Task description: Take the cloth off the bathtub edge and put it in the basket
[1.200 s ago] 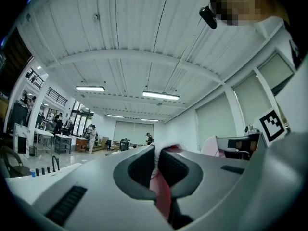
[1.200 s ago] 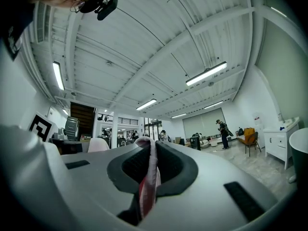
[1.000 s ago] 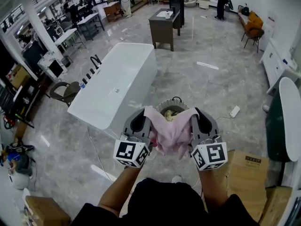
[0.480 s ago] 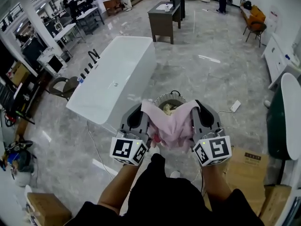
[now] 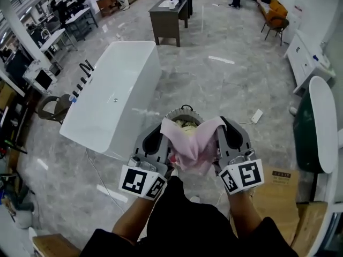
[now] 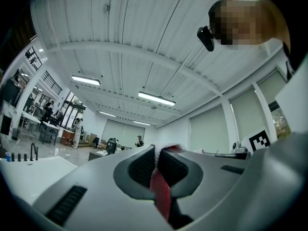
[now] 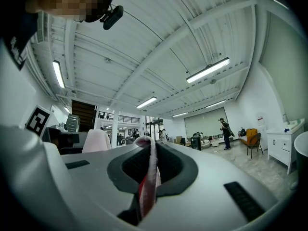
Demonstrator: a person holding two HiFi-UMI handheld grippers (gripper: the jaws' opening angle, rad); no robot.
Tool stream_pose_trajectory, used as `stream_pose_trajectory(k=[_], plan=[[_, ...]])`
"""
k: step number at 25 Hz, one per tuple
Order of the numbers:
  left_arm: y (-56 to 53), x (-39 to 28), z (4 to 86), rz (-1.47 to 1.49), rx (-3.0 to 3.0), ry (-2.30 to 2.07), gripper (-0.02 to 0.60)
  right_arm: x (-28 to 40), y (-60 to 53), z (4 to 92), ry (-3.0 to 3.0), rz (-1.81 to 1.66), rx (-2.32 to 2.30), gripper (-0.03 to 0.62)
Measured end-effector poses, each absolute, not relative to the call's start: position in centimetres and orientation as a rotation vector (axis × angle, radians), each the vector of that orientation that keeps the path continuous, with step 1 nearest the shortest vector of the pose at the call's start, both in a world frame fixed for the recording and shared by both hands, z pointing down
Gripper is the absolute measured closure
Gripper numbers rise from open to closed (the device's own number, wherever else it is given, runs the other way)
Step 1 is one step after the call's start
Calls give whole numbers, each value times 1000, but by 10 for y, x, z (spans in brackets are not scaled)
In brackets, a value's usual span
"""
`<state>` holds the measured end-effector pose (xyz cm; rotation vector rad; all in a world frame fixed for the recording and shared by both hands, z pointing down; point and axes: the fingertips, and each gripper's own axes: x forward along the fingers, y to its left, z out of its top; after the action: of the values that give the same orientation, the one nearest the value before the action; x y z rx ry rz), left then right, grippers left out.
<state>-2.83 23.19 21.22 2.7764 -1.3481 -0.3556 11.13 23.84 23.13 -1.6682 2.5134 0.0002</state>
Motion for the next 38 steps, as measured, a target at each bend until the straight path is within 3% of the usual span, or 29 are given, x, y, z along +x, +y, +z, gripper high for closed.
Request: stream_pose_trajectory(k=[38], plan=[[-59, -66, 221, -388, 2781, -996, 560, 65, -28, 228, 2369, 5, -1941, 557]])
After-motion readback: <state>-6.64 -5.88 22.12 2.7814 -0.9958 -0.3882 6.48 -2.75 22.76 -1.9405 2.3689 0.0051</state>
